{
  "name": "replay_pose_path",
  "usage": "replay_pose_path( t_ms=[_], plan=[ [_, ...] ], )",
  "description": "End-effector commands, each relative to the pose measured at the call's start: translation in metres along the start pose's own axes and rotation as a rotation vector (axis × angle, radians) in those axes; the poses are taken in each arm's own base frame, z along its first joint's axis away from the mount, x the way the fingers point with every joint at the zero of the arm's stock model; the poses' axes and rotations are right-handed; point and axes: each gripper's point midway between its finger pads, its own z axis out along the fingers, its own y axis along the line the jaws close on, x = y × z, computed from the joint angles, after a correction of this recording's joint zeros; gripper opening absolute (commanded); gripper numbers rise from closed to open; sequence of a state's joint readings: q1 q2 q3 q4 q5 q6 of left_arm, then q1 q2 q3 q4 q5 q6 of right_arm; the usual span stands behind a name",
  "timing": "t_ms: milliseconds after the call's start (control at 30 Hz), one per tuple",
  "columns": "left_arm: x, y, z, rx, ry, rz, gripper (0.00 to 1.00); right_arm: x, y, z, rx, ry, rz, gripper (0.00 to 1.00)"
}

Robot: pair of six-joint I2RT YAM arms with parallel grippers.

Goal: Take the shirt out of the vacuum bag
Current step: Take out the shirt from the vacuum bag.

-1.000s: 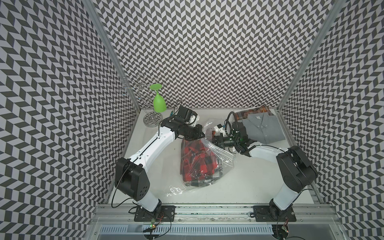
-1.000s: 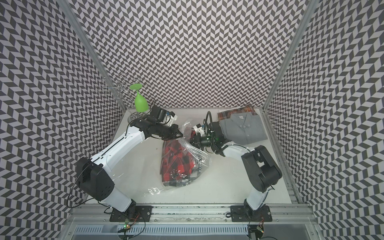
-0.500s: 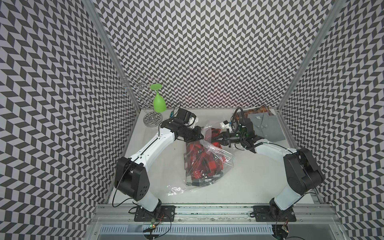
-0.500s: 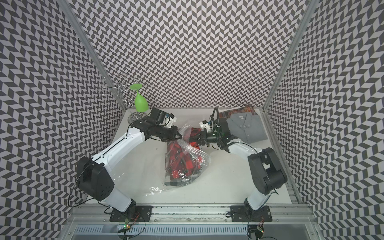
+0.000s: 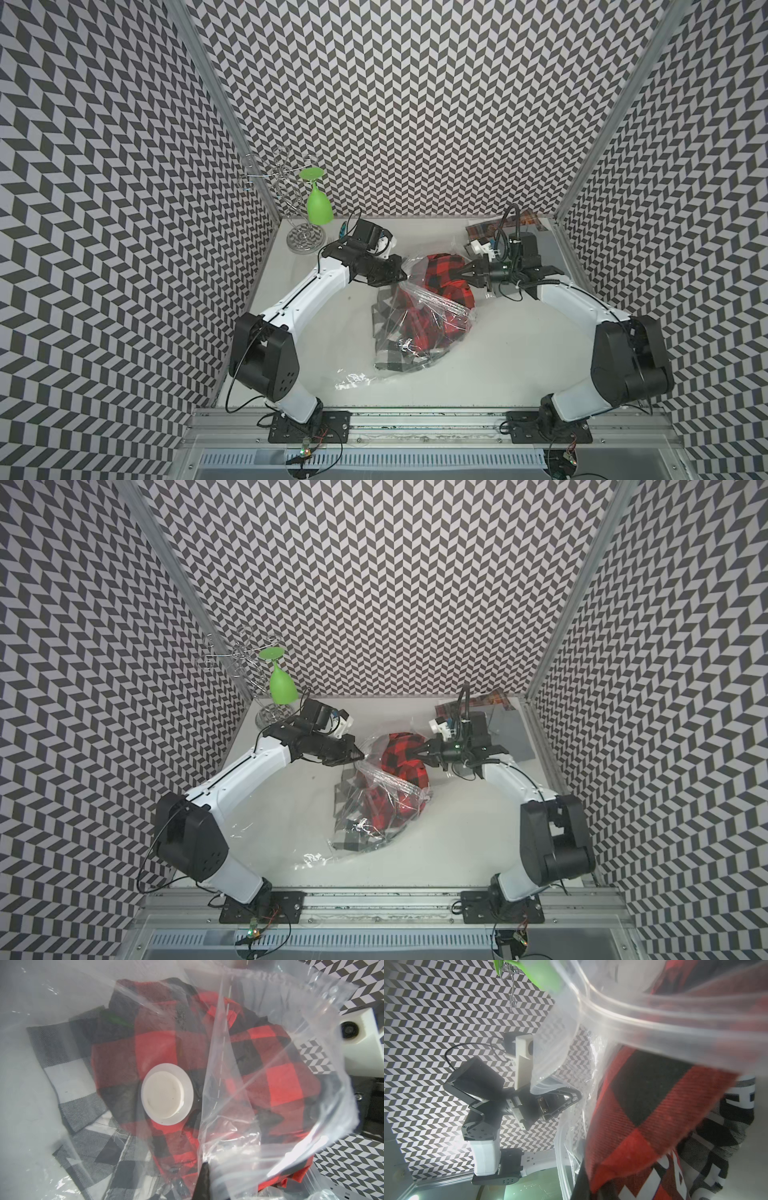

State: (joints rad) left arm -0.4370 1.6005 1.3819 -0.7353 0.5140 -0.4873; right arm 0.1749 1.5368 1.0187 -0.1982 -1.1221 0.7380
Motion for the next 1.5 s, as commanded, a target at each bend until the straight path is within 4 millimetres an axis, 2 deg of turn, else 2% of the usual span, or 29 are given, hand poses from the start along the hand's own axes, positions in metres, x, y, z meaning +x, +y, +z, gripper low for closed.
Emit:
replay_pose_path(
  t_ms=[0, 33, 133, 233, 267, 300, 367, 433, 533, 633, 667, 700, 767, 800, 833, 900, 1000, 1100, 1200, 1333, 1467],
  plan=[
    [0.000, 0.003, -0.001, 0.002, -0.003, 0.014, 0.00, 0.001, 0.001, -0.016, 0.048, -0.012, -0.119, 0.00],
    [-0.001, 0.000, -0.001, 0.015, -0.002, 0.016, 0.04, 0.003, -0.010, -0.018, 0.091, -0.010, -0.107, 0.00],
    [-0.006, -0.012, -0.003, 0.066, -0.015, 0.019, 0.47, 0.011, -0.047, -0.021, 0.205, 0.006, -0.072, 0.00],
    [-0.015, -0.023, -0.011, 0.090, -0.038, 0.024, 0.89, 0.022, -0.065, -0.019, 0.217, 0.024, -0.050, 0.00],
    [-0.018, -0.027, -0.016, 0.093, -0.050, 0.025, 0.99, 0.025, -0.070, -0.018, 0.213, 0.023, -0.043, 0.00],
    [-0.020, -0.029, -0.019, 0.096, -0.059, 0.026, 0.99, 0.027, -0.074, -0.017, 0.213, 0.023, -0.039, 0.00],
    [-0.024, -0.030, -0.026, 0.090, -0.085, 0.021, 0.99, 0.033, -0.085, -0.015, 0.222, 0.029, -0.021, 0.00],
    [-0.026, -0.019, -0.029, 0.054, -0.104, -0.003, 0.99, 0.038, -0.094, -0.012, 0.220, 0.033, -0.008, 0.00],
    [-0.021, 0.024, -0.029, -0.027, -0.121, -0.100, 0.99, 0.045, -0.107, -0.007, 0.219, 0.042, 0.016, 0.00],
    [-0.006, 0.080, -0.025, -0.142, -0.127, -0.200, 0.96, 0.049, -0.112, 0.000, 0.208, 0.041, 0.020, 0.00],
    [-0.001, 0.091, -0.022, -0.149, -0.125, -0.219, 0.95, 0.050, -0.114, 0.002, 0.206, 0.047, 0.023, 0.00],
    [0.003, 0.099, -0.019, -0.160, -0.123, -0.231, 0.92, 0.052, -0.116, 0.004, 0.207, 0.052, 0.026, 0.00],
    [0.011, 0.114, -0.009, -0.184, -0.119, -0.239, 0.77, 0.054, -0.122, 0.007, 0.205, 0.053, 0.035, 0.00],
    [0.015, 0.120, -0.003, -0.191, -0.112, -0.248, 0.74, 0.056, -0.124, 0.007, 0.203, 0.055, 0.038, 0.00],
    [0.020, 0.128, 0.002, -0.203, -0.102, -0.264, 0.66, 0.057, -0.127, 0.008, 0.206, 0.060, 0.044, 0.00],
    [0.024, 0.134, 0.008, -0.210, -0.089, -0.275, 0.54, 0.059, -0.129, 0.009, 0.209, 0.069, 0.044, 0.00],
    [0.021, 0.139, 0.008, -0.238, -0.105, -0.265, 0.38, 0.057, -0.132, 0.009, 0.221, 0.074, 0.032, 0.00],
    [0.024, 0.153, 0.011, -0.295, -0.093, -0.260, 0.31, 0.050, -0.135, 0.012, 0.218, 0.073, 0.037, 0.00],
    [0.027, 0.159, 0.021, -0.299, -0.067, -0.262, 0.18, 0.044, -0.134, 0.019, 0.210, 0.080, 0.029, 0.00],
    [0.030, 0.167, 0.033, -0.301, -0.047, -0.268, 0.12, 0.039, -0.134, 0.030, 0.202, 0.093, 0.026, 0.00],
    [0.033, 0.170, 0.045, -0.296, -0.019, -0.263, 0.11, 0.037, -0.135, 0.039, 0.199, 0.109, 0.018, 0.00]
  ],
)
